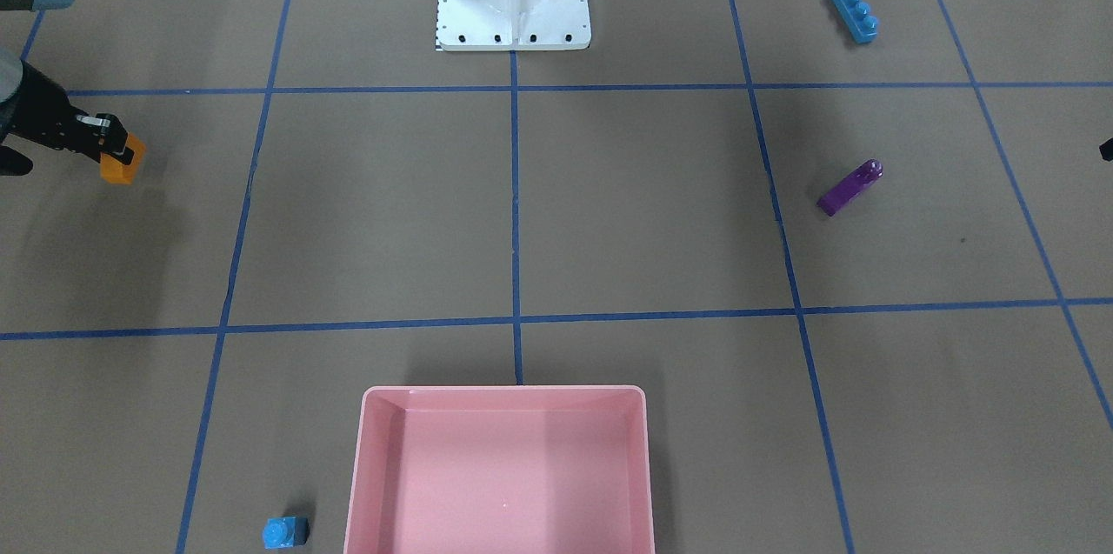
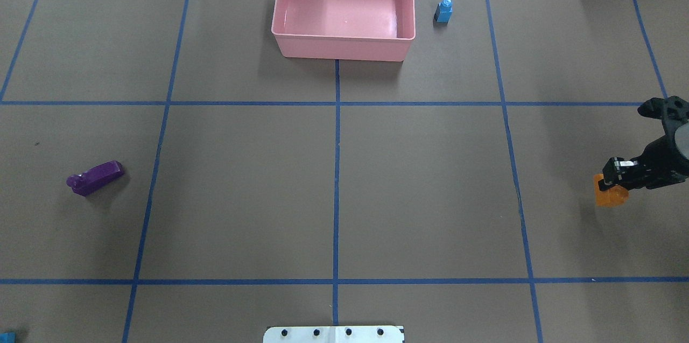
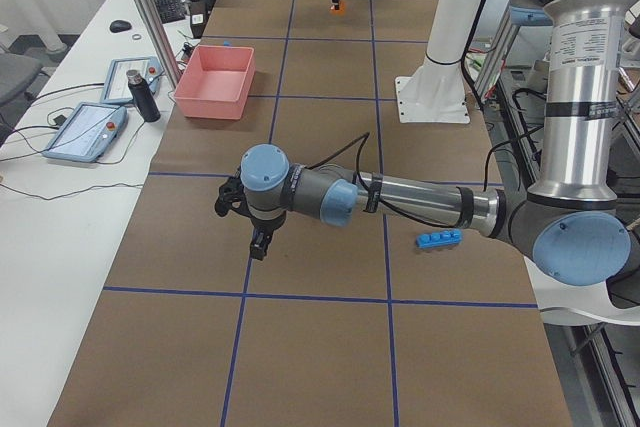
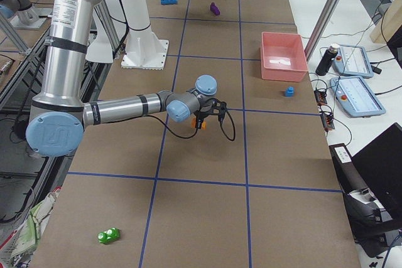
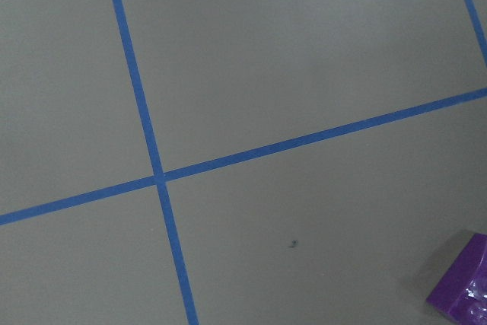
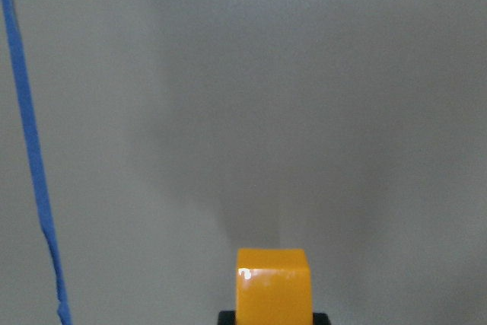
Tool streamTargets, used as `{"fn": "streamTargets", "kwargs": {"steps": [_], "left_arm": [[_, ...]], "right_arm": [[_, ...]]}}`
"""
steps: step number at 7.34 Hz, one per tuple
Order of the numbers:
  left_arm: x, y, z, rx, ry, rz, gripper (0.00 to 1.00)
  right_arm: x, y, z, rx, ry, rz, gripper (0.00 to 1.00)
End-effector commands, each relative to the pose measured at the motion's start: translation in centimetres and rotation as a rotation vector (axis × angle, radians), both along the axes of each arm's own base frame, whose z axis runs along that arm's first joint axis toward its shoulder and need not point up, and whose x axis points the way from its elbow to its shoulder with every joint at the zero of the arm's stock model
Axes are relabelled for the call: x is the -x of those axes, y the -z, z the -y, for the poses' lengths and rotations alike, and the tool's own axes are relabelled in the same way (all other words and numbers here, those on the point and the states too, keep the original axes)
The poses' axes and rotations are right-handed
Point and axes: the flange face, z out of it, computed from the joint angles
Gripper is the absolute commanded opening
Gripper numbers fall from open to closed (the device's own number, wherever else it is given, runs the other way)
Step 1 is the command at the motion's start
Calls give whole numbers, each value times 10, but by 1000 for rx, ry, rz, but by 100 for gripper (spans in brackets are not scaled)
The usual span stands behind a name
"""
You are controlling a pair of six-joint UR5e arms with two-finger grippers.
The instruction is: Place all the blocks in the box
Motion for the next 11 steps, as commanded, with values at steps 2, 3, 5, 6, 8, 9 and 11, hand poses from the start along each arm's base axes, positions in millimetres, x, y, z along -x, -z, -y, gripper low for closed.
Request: {"fn": "streamTargets", "kwargs": {"steps": [2, 3, 5, 6, 8, 9, 11], "left_arm": [[-112, 40, -6, -63, -48, -57, 100], [-144, 53, -14, -124, -91, -26, 100], [-201, 73, -42, -212, -171, 33, 100], [-226, 72, -56, -244, -208, 75, 100], [-244, 62, -67, -311, -264, 138, 100], [-246, 59, -69, -321, -278, 151, 100], [-267, 53, -81, -320, -325, 158, 100]], "right_arm": [[-72, 61, 39, -142, -152, 62, 0], [-71, 78, 56, -171, -166, 78, 0], [-52, 143, 106, -179, -177, 84, 0], [-40, 190, 136, -170, -179, 79, 0], [-20, 262, 186, -118, -218, 81, 0], [-5, 291, 212, -81, -254, 98, 0], [32, 333, 266, -36, -274, 99, 0]]}}
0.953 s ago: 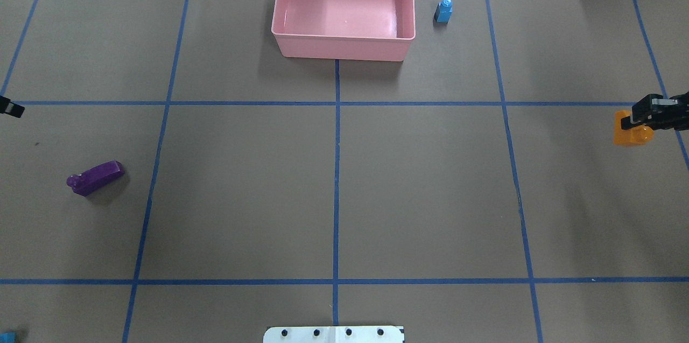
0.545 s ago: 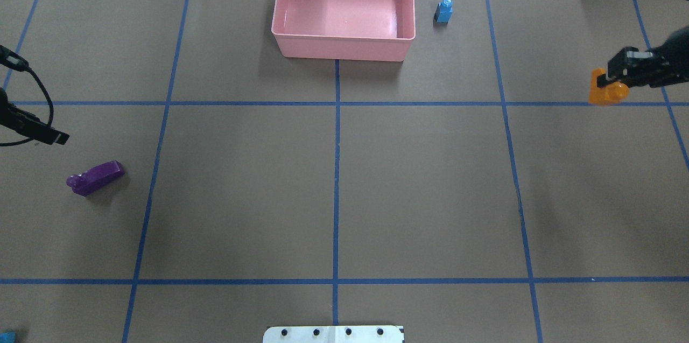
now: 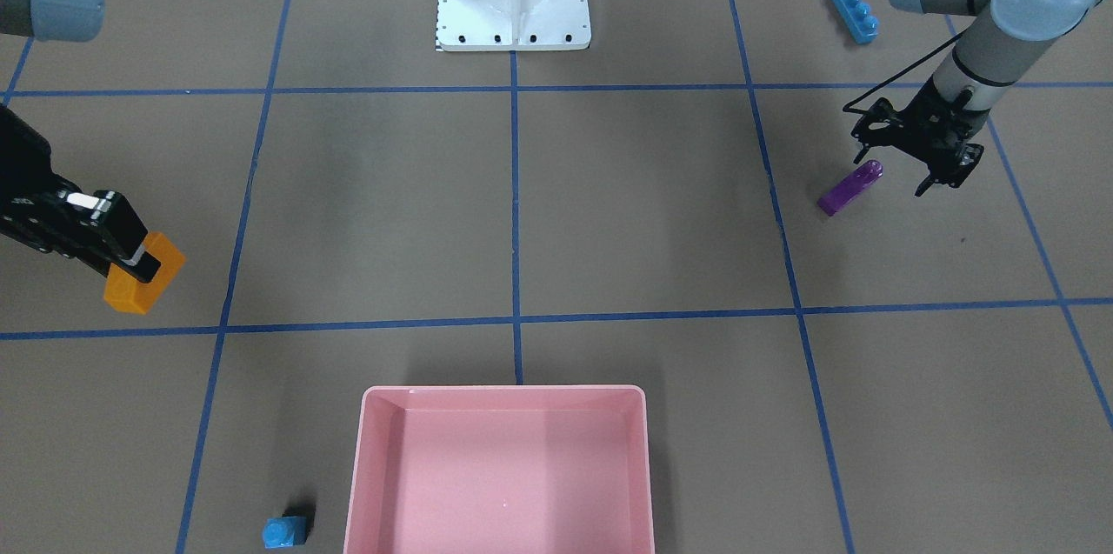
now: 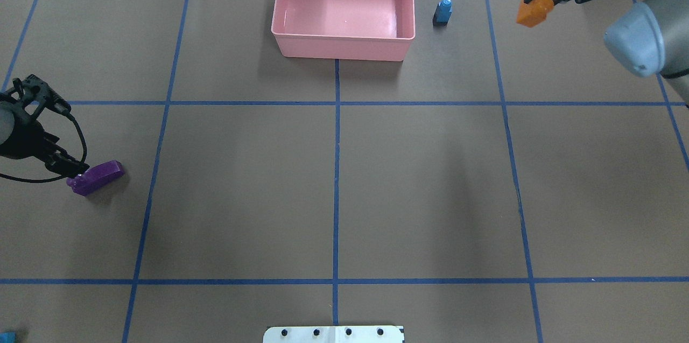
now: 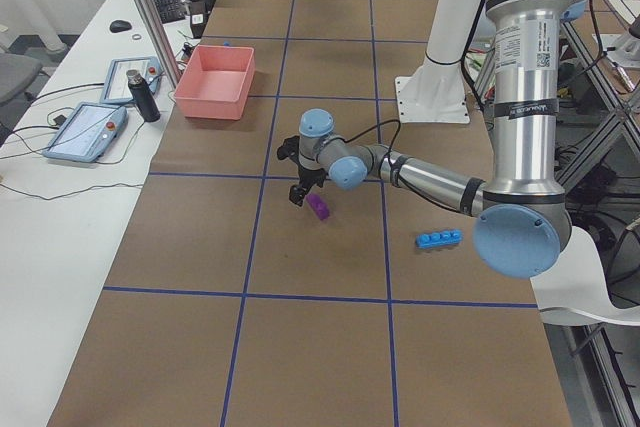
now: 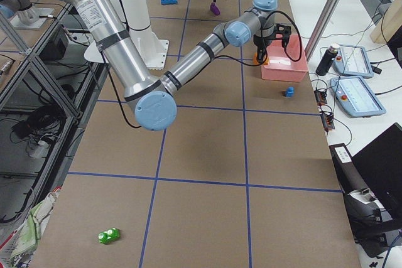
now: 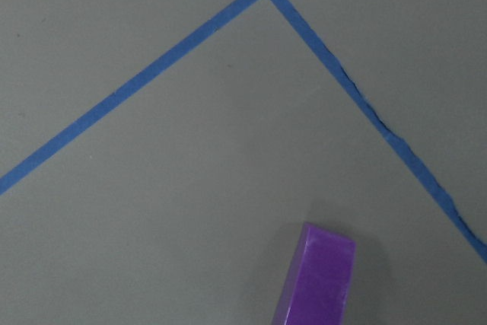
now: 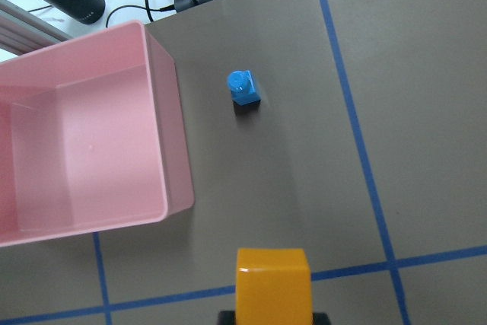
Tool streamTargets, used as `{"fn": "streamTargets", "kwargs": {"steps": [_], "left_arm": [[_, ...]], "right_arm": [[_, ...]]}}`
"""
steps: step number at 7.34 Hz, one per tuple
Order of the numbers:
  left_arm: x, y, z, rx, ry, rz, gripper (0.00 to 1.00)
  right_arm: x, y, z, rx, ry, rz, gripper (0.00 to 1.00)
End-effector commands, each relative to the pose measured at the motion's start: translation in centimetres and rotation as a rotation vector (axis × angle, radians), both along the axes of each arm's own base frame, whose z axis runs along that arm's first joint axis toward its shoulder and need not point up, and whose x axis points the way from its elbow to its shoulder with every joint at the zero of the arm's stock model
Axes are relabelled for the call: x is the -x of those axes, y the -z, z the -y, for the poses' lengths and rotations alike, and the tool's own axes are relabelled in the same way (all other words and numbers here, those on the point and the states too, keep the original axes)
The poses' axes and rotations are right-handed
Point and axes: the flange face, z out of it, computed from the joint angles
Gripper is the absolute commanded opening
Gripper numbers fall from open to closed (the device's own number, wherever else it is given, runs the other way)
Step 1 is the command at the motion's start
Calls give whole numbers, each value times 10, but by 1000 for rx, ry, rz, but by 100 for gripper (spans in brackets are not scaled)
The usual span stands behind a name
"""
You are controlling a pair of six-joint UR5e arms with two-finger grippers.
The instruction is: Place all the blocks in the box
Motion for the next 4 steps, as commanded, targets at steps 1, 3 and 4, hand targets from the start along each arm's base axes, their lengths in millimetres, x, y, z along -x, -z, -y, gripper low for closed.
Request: {"fn": "streamTargets", "kwargs": {"steps": [1, 3, 4], "left_arm": [[-21, -4, -13, -2, -48, 13, 100], [-35, -5, -22, 4, -67, 20, 100], [-36, -9, -22, 10, -67, 25, 100]], "right_arm": [[36, 40, 57, 46, -11, -2, 0], [67, 71, 91, 53, -13, -34, 0], [77, 74, 95, 58, -4, -38, 0]]}}
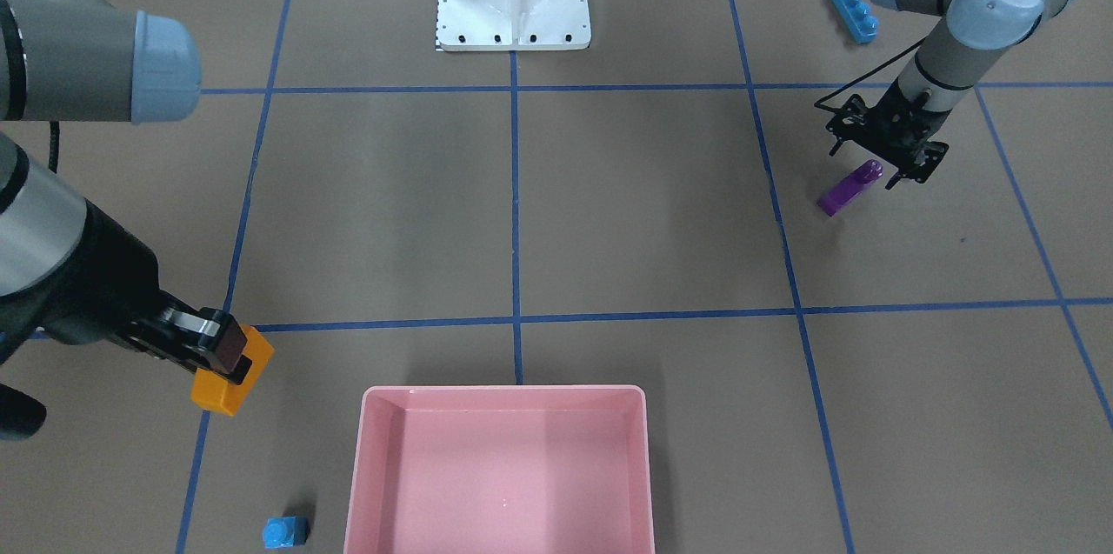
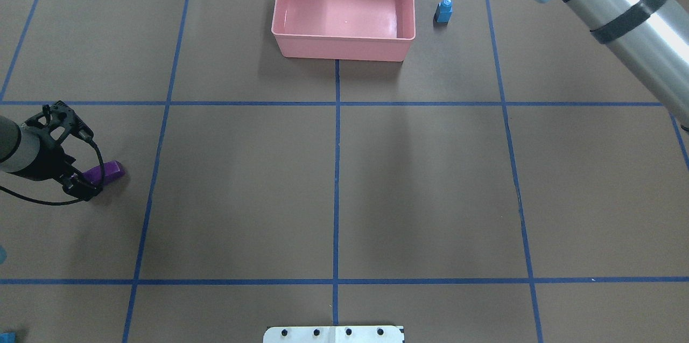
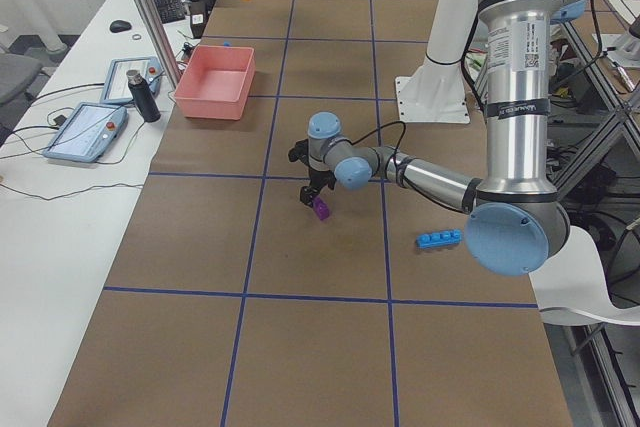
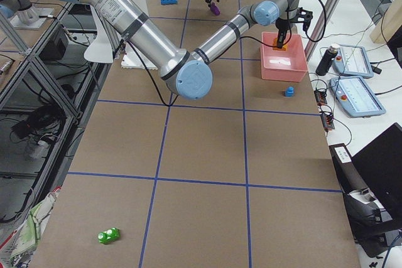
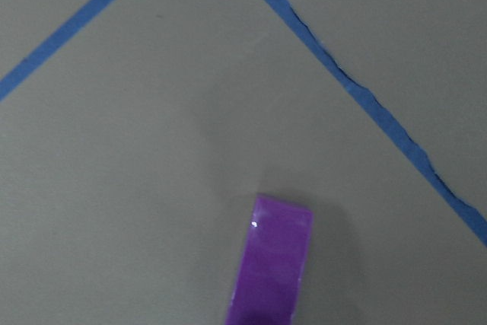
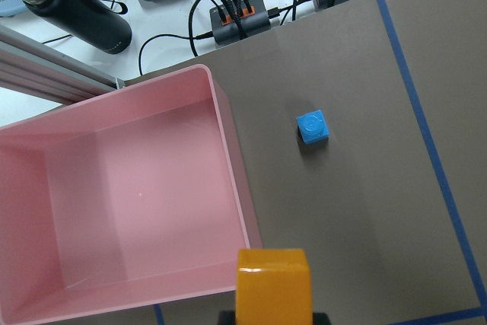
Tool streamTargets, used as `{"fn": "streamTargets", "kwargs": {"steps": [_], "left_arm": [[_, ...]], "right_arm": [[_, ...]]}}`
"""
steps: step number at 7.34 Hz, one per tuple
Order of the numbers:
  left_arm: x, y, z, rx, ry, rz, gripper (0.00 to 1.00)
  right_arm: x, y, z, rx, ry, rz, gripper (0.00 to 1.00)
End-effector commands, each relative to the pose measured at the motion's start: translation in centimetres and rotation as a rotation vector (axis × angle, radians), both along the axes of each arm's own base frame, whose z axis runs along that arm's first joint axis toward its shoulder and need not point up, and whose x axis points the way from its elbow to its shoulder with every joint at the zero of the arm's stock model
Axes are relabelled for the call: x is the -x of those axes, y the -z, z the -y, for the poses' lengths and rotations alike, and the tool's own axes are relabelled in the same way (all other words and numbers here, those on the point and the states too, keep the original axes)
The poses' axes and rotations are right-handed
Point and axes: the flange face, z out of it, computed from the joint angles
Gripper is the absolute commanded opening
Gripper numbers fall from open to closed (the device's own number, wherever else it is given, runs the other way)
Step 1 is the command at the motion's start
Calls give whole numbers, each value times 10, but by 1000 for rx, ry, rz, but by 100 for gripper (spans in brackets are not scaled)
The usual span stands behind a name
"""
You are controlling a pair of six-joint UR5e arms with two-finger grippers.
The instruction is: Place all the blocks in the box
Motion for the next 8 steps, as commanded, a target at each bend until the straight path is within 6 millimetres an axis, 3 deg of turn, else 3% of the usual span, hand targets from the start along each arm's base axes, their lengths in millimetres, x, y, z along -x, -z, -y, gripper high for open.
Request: {"fn": "streamTargets", "kwargs": {"steps": [1, 3, 5, 8], "left_arm": [[-6, -13, 2, 14, -4, 21, 100], [-6, -22, 4, 14, 2, 40, 100], [-7, -22, 3, 18, 3, 39, 72], [-16, -27, -4, 23, -18, 47, 78]], "right_arm": [[26, 12, 10, -19, 6, -16, 0], [43, 1, 14, -42, 9, -23, 0], [64, -6, 24, -75, 4, -34, 0], [91, 4, 37, -95, 5, -52, 0]]}}
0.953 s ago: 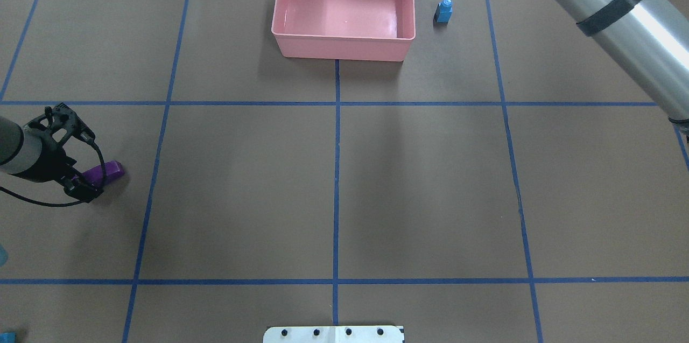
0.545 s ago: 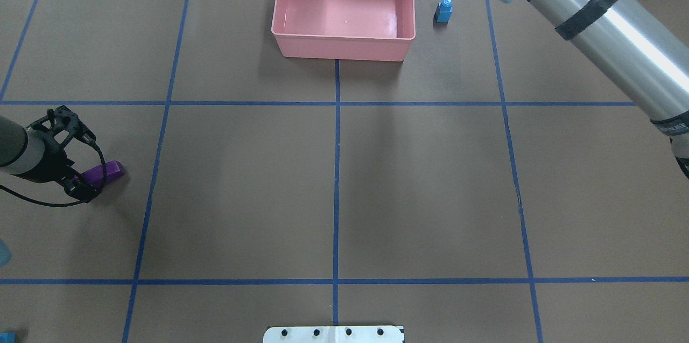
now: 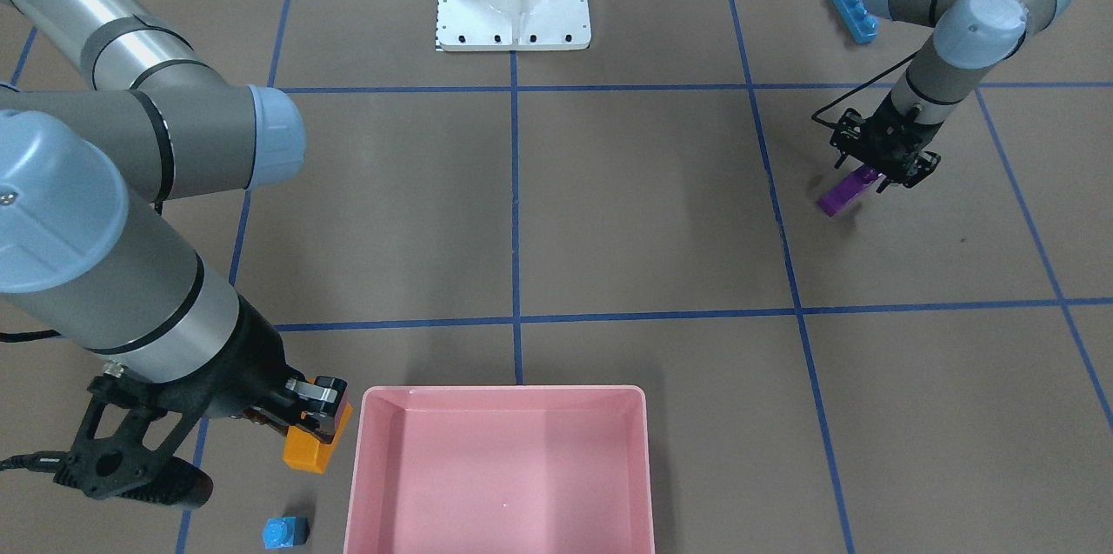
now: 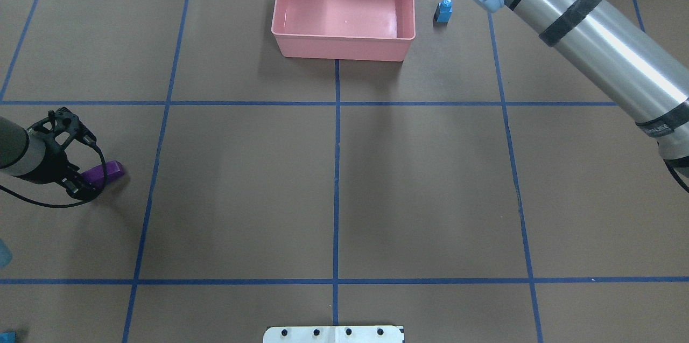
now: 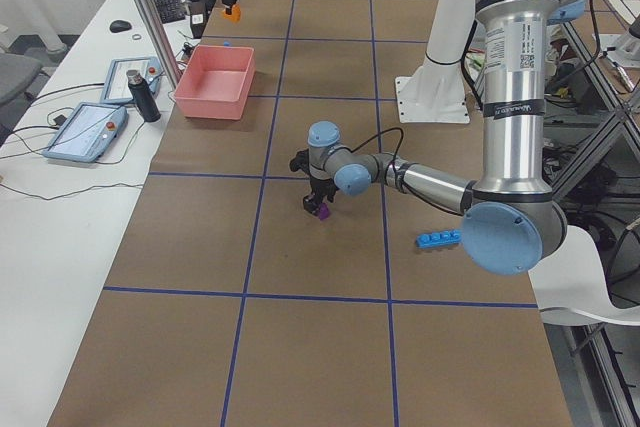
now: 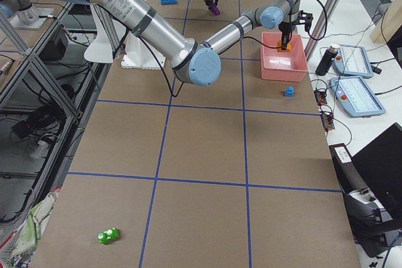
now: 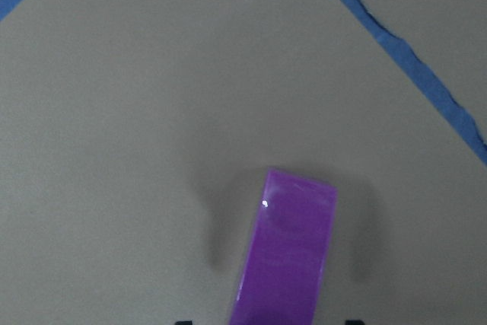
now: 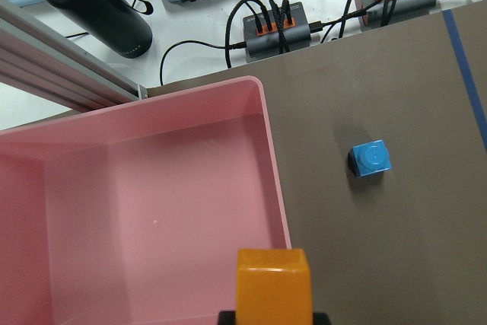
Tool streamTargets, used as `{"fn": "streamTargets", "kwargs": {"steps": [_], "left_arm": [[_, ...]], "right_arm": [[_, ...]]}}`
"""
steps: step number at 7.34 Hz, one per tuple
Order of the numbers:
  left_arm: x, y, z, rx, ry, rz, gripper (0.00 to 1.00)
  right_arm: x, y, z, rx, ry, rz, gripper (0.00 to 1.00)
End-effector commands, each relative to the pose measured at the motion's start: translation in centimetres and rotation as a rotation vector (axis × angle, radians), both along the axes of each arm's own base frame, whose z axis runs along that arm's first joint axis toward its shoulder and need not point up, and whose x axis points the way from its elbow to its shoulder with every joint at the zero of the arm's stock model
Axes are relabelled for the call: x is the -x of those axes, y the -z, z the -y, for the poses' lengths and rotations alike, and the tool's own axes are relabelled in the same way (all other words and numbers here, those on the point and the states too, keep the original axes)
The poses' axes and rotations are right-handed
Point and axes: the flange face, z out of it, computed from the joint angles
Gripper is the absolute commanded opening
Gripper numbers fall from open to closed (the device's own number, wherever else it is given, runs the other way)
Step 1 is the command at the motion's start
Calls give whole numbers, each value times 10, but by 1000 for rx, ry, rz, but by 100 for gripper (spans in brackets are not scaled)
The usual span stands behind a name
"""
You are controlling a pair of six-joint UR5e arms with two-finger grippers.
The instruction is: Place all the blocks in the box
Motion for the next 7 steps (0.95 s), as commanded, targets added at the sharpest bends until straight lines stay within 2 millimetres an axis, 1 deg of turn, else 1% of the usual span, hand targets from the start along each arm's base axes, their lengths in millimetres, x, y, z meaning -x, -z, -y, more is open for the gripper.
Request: {"fn": "streamTargets", "kwargs": {"steps": [1, 2, 3, 4, 5, 6, 7], "left_arm": [[-5, -2, -3, 2, -11, 3, 77], [-4, 0, -3, 1, -8, 1, 64], [-3, 1, -4, 1, -9, -1, 11], [1, 6, -6, 5, -9, -14, 0], [11, 21, -17, 75, 17, -62, 0], [22, 46, -22, 143, 13, -143, 0], [41, 62, -11, 176, 35, -179, 0]], "right_arm": [[12, 1, 9, -17, -1, -2, 0], [12, 1, 10, -20, -1, 0, 0], [12, 2, 10, -24, -1, 2, 0], [12, 6, 10, -35, -9, -3, 0], [14, 8, 12, -68, -33, -18, 0], [36, 1, 10, -111, -44, -38, 0], [70, -19, 8, -159, -46, -47, 0]]}}
